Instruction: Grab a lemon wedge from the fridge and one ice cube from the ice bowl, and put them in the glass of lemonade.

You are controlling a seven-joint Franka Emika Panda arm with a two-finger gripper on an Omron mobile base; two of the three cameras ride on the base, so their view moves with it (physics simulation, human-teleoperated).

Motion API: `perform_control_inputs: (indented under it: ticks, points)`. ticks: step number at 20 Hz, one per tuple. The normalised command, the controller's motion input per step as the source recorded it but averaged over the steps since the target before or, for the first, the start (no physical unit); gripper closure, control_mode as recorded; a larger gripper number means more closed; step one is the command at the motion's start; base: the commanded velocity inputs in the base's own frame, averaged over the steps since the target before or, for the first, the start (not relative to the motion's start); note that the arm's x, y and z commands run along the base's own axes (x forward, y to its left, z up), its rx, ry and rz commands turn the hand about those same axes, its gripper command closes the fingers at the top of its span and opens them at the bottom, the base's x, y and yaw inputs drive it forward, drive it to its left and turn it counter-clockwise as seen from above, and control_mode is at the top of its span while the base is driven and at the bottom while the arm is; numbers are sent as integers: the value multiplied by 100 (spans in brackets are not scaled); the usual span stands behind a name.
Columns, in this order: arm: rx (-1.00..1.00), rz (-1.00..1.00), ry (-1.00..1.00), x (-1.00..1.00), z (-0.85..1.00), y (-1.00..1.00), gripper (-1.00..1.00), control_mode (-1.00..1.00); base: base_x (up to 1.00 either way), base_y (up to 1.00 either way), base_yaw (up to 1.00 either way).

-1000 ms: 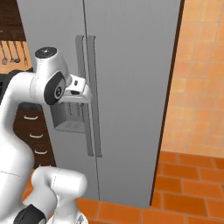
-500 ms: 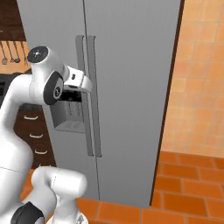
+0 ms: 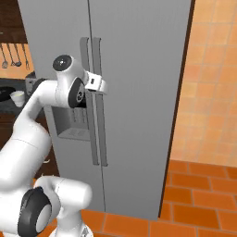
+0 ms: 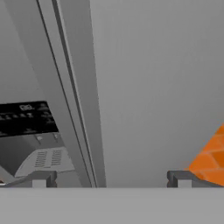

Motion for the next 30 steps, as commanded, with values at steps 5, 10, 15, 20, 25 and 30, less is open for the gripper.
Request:
perform_control_inputs:
  ticks: [5,10,15,20,25,30]
  points:
    - [0,2,6,86,-34,-3,-100,-100,0,0,0]
    - [0,2,0,30,-15,1,-100,-100,0,0,0]
    - [0,2,0,30,-20,10,-100,-100,0,0,0]
    - [0,1,0,31,-7,7,-100,-100,0,0,0]
    - [0,2,0,3,0,5,-100,-100,0,0,0]
    - [0,4,0,23,-9,7,-100,-100,0,0,0]
